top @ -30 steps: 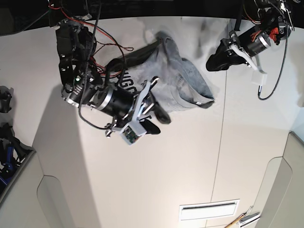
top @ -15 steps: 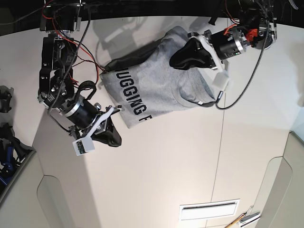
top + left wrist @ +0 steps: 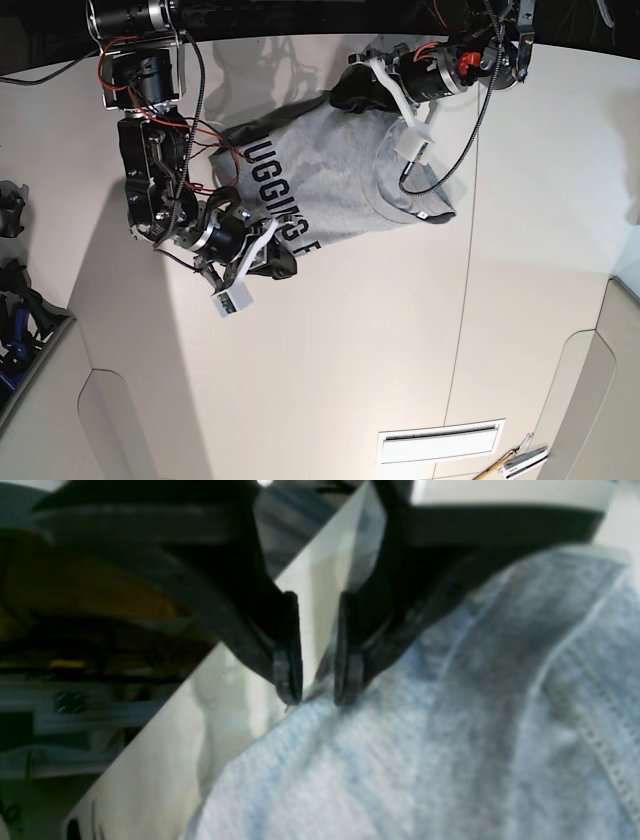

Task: Fold the T-shirt properly
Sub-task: 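Press and square the folded bundle with both grippers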

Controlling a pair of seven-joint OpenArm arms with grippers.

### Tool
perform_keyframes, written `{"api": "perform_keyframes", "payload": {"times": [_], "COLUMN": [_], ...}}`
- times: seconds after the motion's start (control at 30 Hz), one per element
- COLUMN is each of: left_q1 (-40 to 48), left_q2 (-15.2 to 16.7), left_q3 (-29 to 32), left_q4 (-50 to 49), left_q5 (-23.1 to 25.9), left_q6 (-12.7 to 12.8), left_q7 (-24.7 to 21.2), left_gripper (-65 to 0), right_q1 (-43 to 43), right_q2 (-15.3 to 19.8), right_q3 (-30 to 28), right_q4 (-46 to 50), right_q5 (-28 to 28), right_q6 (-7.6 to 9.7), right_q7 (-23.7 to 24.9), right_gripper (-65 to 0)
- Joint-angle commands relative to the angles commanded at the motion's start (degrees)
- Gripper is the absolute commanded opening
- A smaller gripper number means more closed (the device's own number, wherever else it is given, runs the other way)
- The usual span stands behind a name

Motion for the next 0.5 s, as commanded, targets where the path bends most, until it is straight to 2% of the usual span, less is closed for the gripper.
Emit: {"api": "perform_keyframes", "payload": {"times": [0.07, 0.17, 0.2, 0.27, 0.5], "left_q1": [-1.11, -2.49, -2.64, -2.95, -6.67], "left_q2": [-0.02, -0.02, 0.00, 0.00, -0.02], "left_q3": [-0.04, -0.44, -0.83, -1.53, -5.29], "left_q4": [-0.96, -1.84, -1.92, -1.92, -2.14], "left_q5": [2.51, 6.51, 7.98, 8.70, 14.25], "left_q6": [0.00, 0.00, 0.00, 0.00, 0.36], "left_q7": [0.00, -0.63, -2.27, -3.89, -4.37], "left_gripper": [-52.8, -52.8, -52.8, -52.8, -52.8], "right_q1": [-0.48, -0.63, -0.63, -0.63, -0.90], "right_q2": [0.31, 0.61, 0.94, 1.29, 2.12], "right_q3": [0.00, 0.04, 0.04, 0.07, 0.07], "right_q4": [0.02, 0.04, 0.07, 0.11, 0.22], "right_q5": [0.04, 0.85, 2.99, 4.94, 4.92], "right_q6": [0.09, 0.17, 0.20, 0.48, 0.48], "right_q7": [-0.39, -4.24, -5.79, -6.29, -8.24], "right_gripper": [-65.0, -65.0, -65.0, -65.0, -65.0]}}
